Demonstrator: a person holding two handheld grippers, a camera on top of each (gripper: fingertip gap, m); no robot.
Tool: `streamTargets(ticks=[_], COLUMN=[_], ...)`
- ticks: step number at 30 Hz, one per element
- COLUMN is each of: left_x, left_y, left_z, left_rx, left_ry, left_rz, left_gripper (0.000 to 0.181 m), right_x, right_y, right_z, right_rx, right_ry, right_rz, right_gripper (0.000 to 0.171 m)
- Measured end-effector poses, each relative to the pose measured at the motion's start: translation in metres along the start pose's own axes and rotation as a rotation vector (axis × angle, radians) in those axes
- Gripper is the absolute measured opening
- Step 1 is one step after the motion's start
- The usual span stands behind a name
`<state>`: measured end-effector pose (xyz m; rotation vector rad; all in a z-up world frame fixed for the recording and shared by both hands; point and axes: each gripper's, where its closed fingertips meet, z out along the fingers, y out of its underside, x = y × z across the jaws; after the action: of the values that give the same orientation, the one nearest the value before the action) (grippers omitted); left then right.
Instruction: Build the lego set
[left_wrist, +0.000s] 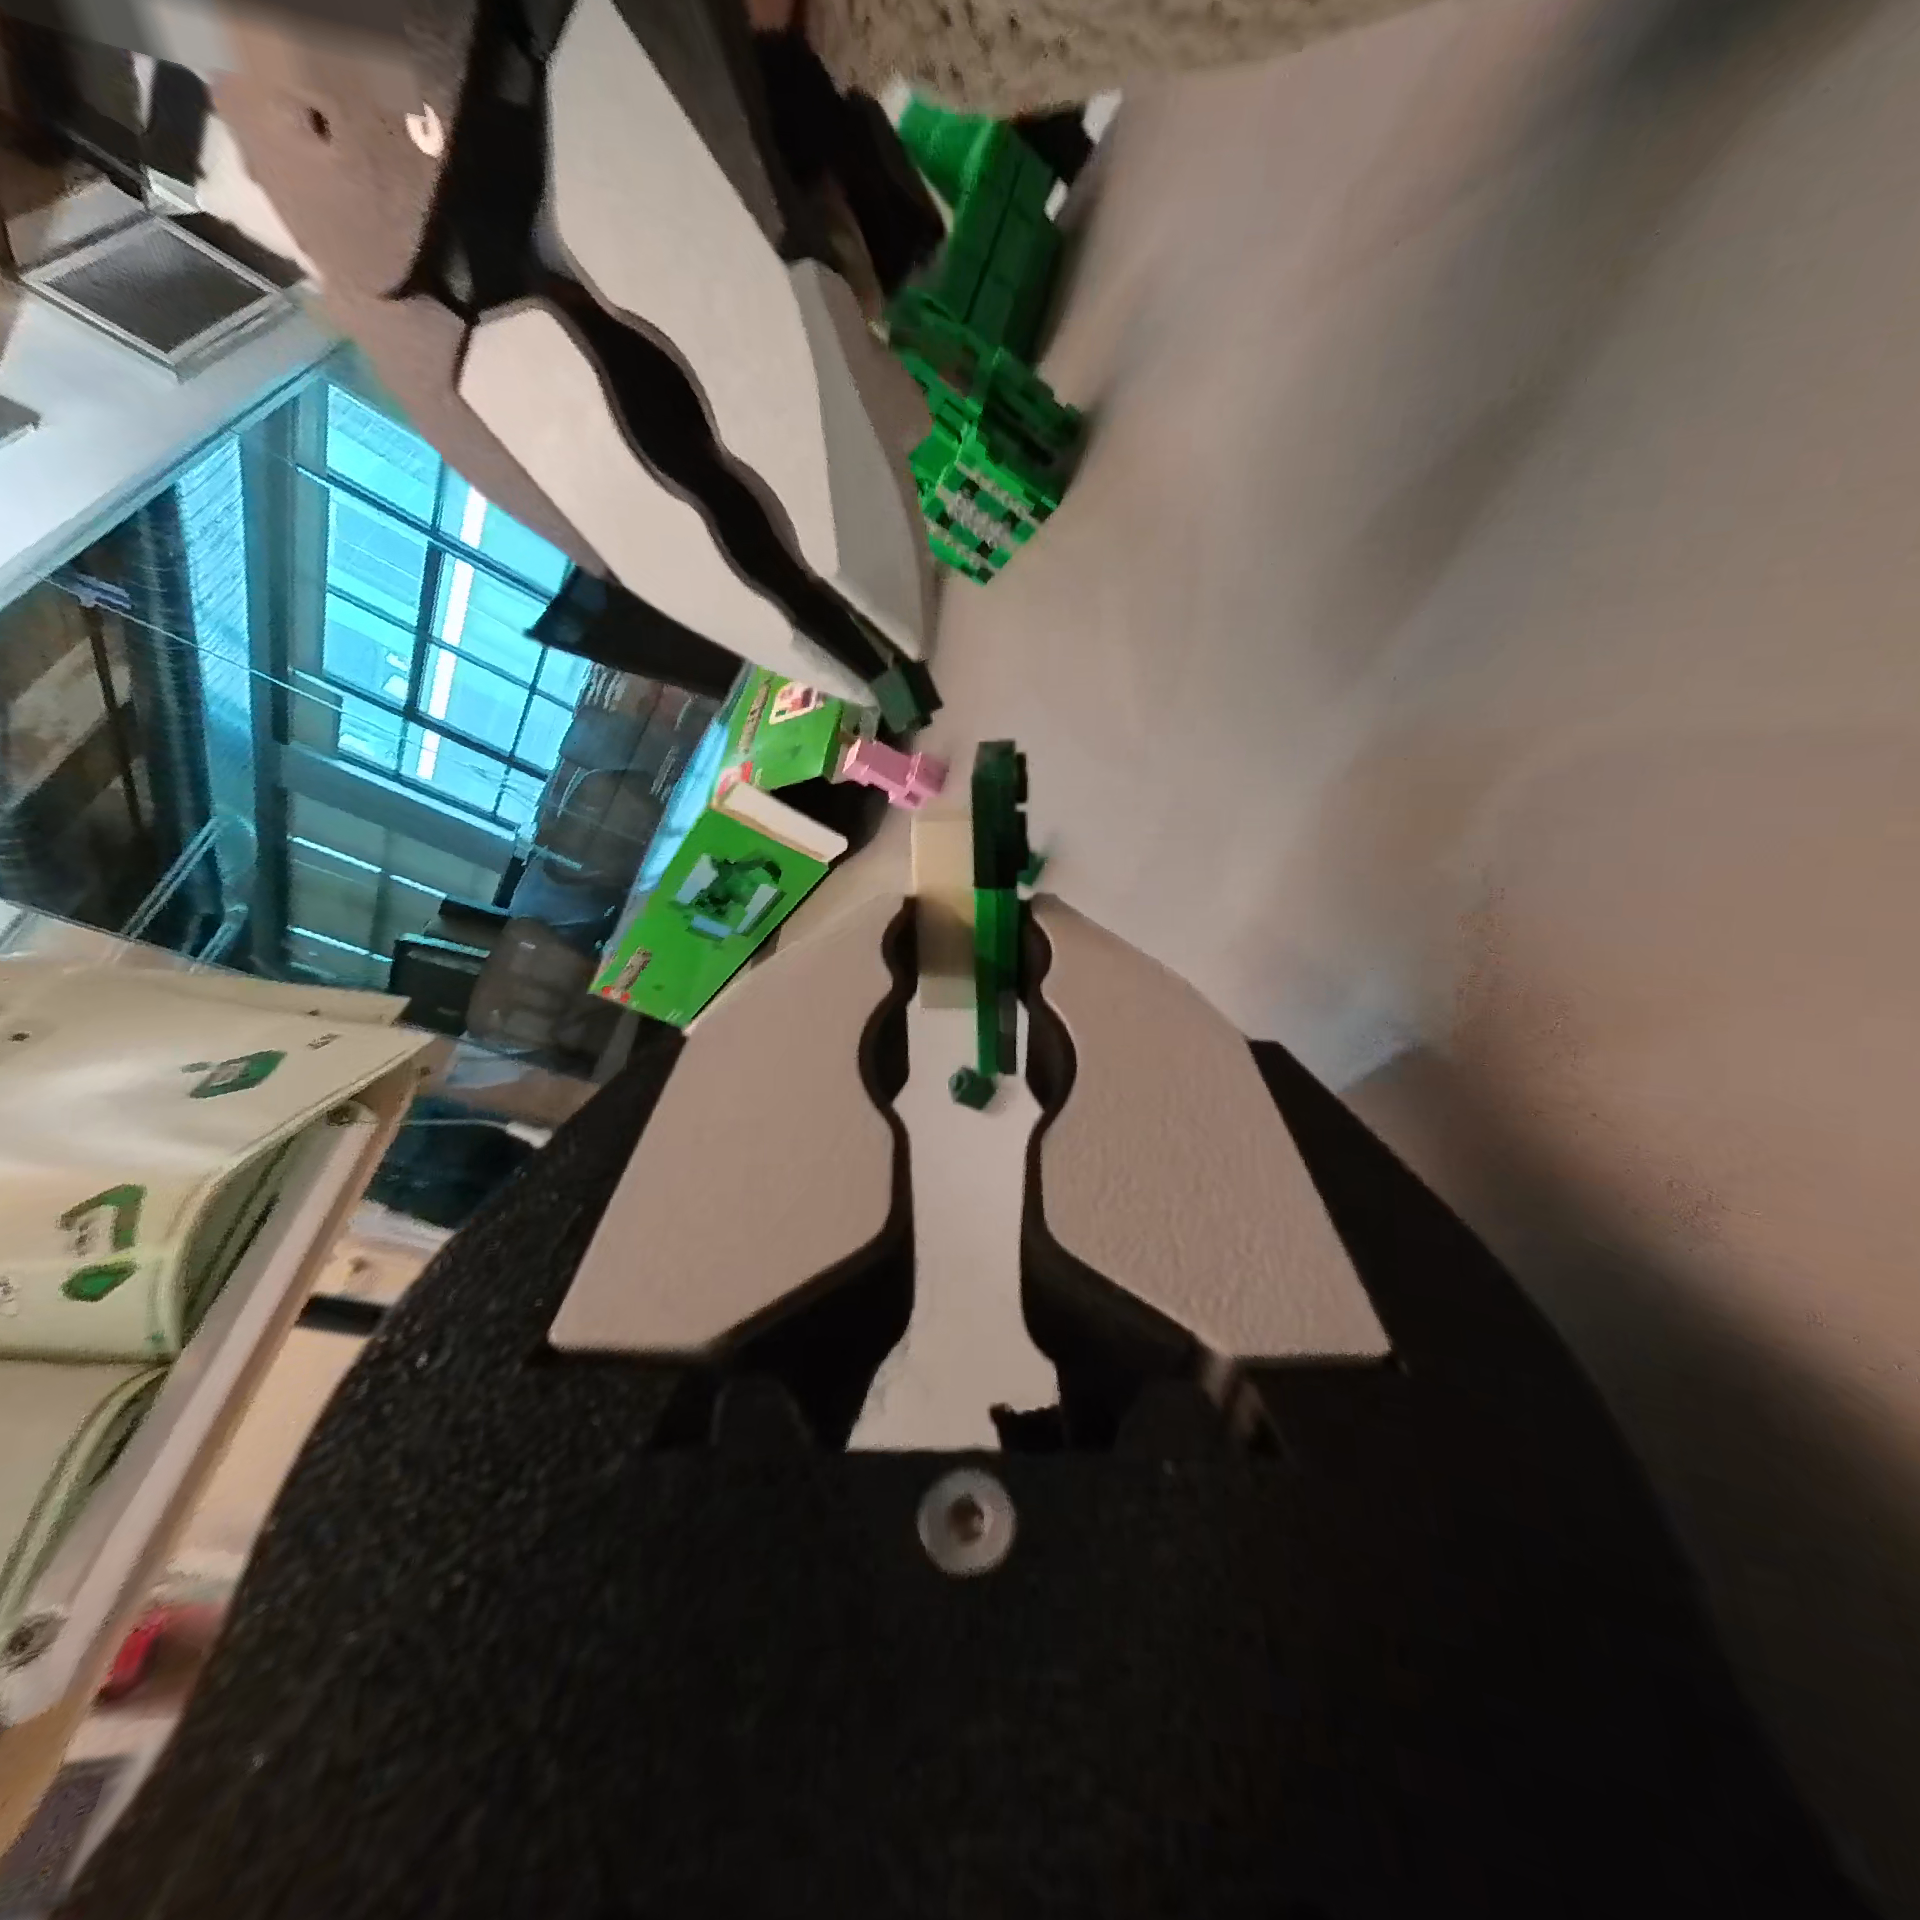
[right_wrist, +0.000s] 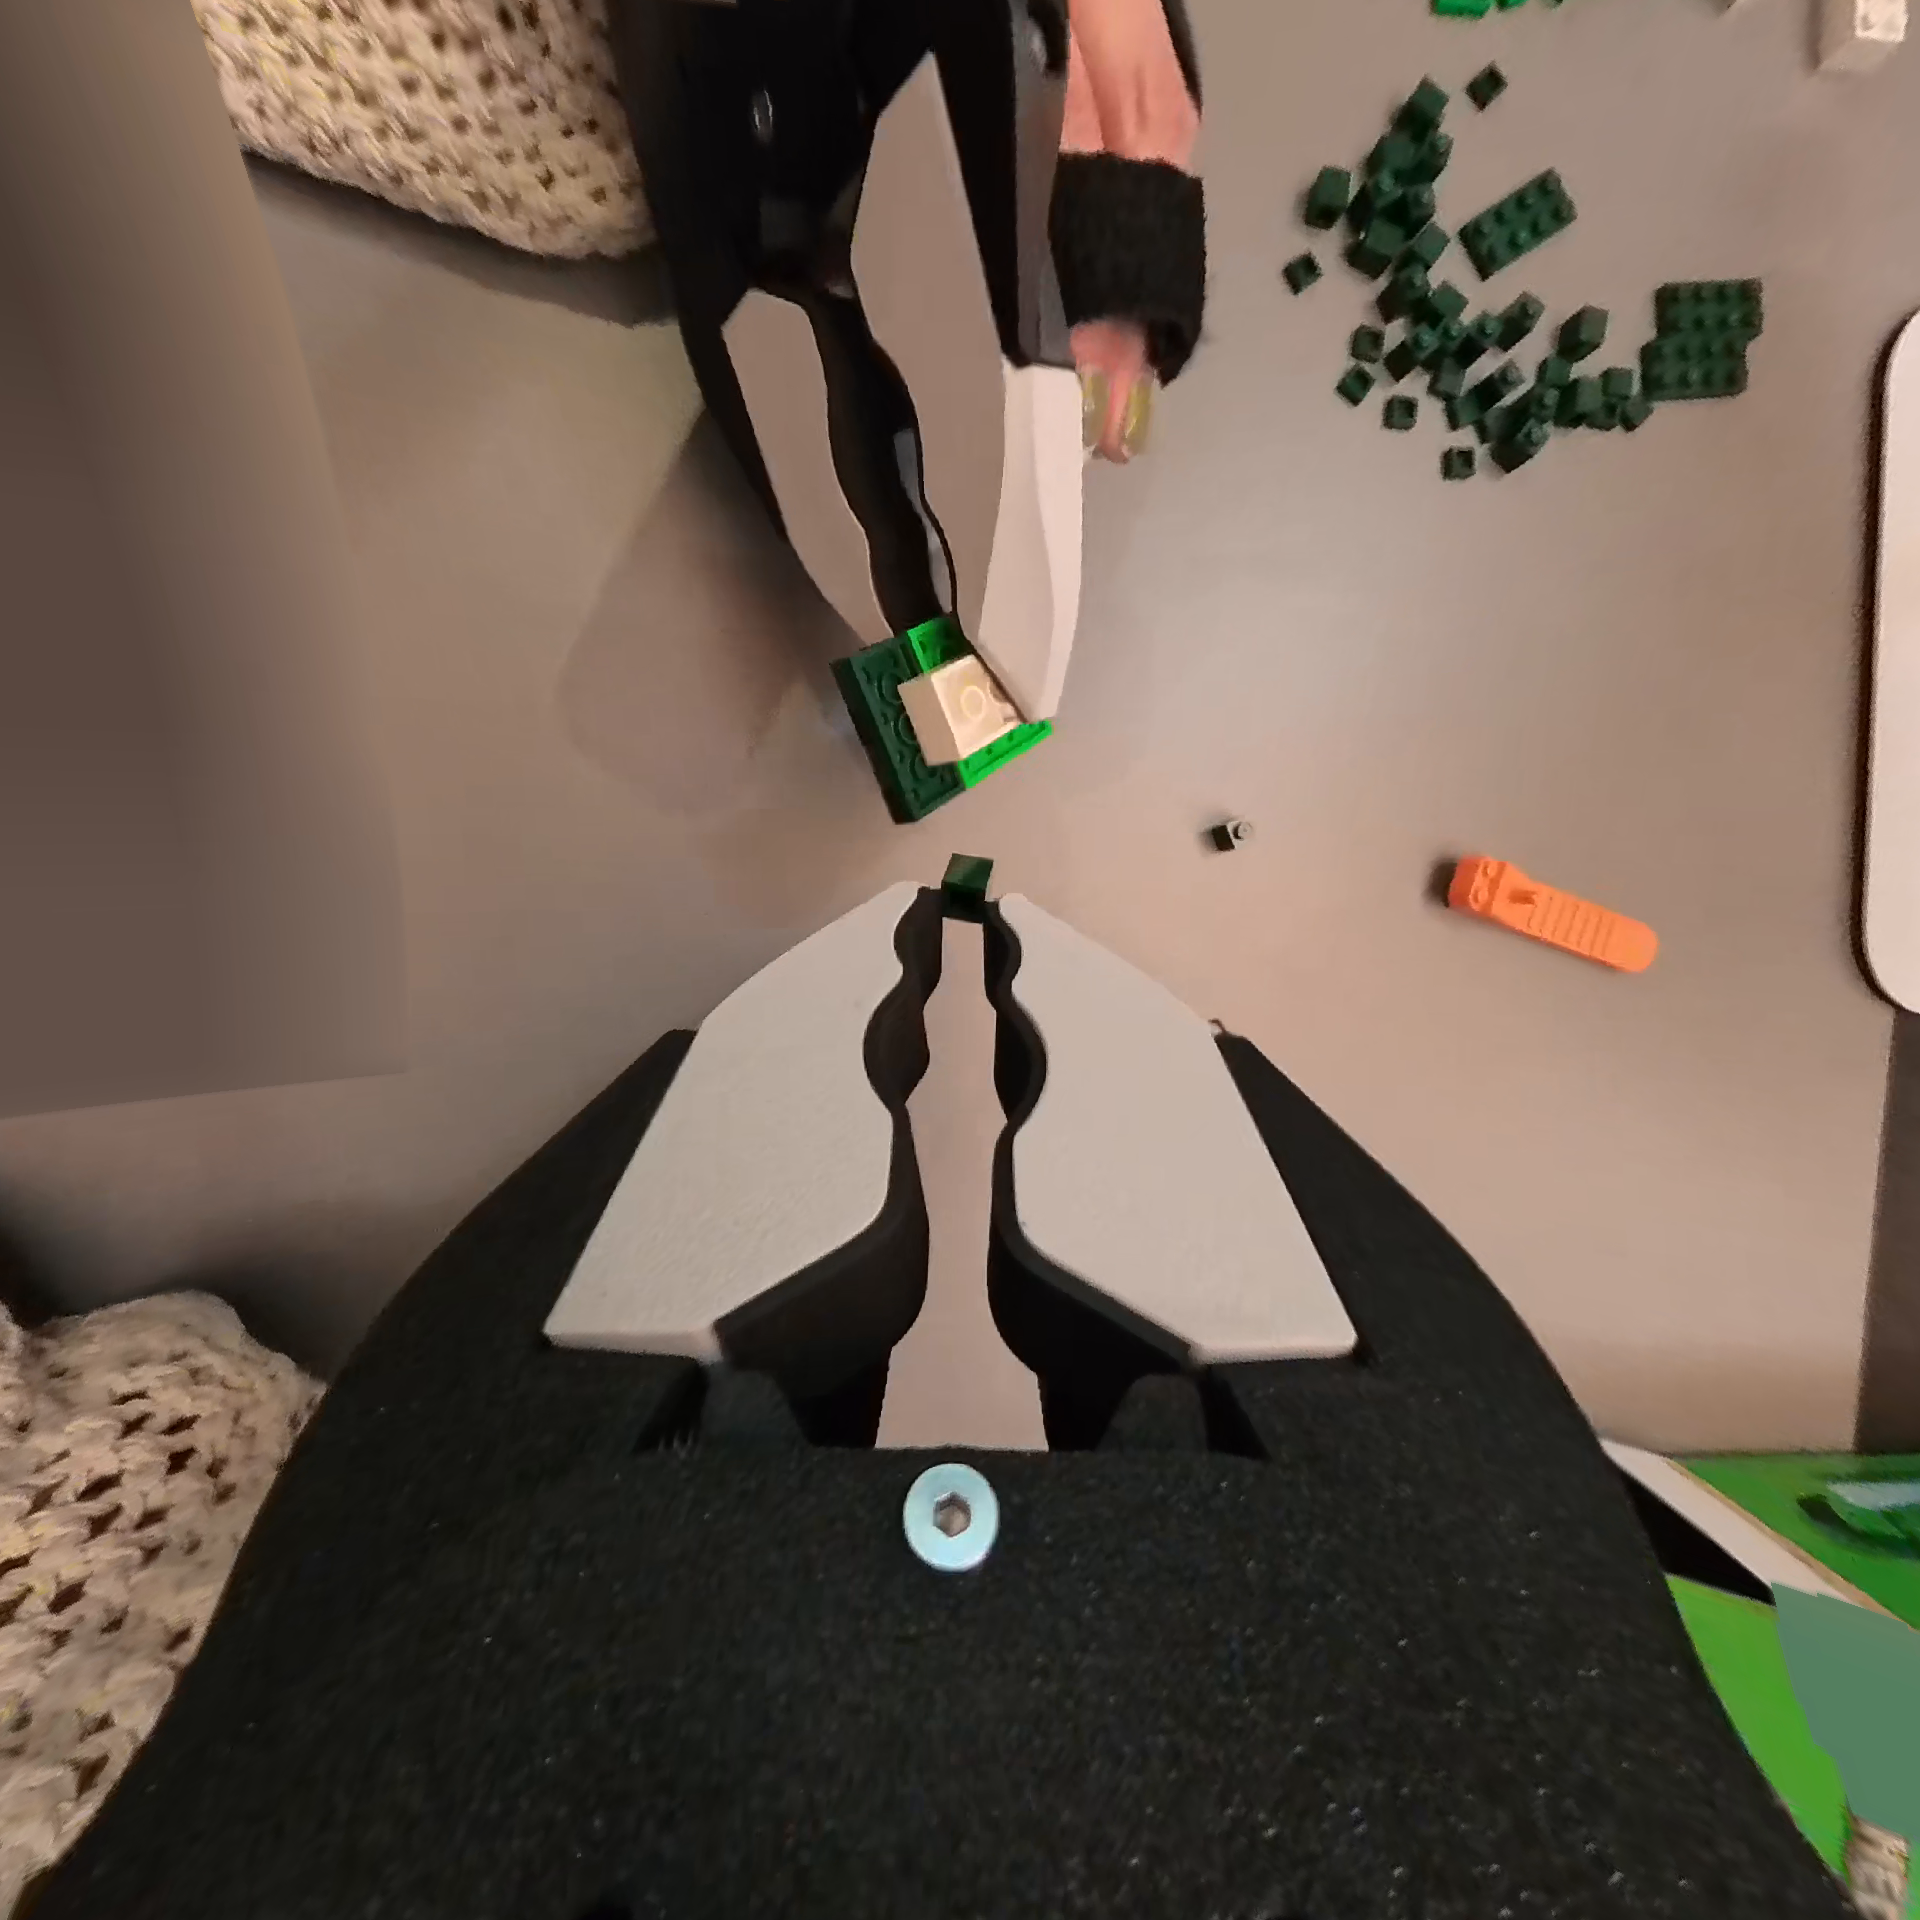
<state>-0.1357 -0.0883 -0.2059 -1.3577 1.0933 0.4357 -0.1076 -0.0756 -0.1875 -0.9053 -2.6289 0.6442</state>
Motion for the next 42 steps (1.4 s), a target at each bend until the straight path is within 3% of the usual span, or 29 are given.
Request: streamTargets(ticks=[8,13,16,19,25,35,42], left_x=[-0.008,0.000,-0.002,-0.001,0.000,0.015,0.013], left_y=[-0.028,-0.039,-0.031,-0.012,-0.005,-0.016,-0.009], left_z=[-0.014,-0.016,-0.012,-0.002,0.002,0.000,0.001], left_rx=[0.211,0.276,0.227,0.078,-0.018,0.057,0.008], left_ry=[0.065,0.149,0.090,0.001,-0.058,0.020,0.000], left_rz=[-0.269,-0.328,-0.235,-0.025,0.221,0.237,0.252], left_gripper=[0.017,0.017,0.017,0.017,0.017,0.017,0.017], right_x=[0.002,-0.015,-0.025,-0.026,-0.014,-0.036,-0.029], right_y=[-0.005,-0.019,-0.023,-0.022,-0.004,0.006,-0.001], right_z=[-0.010,-0.017,-0.020,-0.018,-0.008,-0.006,-0.003], right_rx=[0.071,0.186,0.193,0.163,-0.057,-0.239,-0.292], right_ry=[0.009,-0.114,-0.169,-0.131,-0.089,-0.299,-0.219], right_rz=[0.007,-0.002,0.019,0.025,0.093,0.072,0.041], right_gripper=[0.007,0.007,0.007,0.007,0.007,0.007,0.007])
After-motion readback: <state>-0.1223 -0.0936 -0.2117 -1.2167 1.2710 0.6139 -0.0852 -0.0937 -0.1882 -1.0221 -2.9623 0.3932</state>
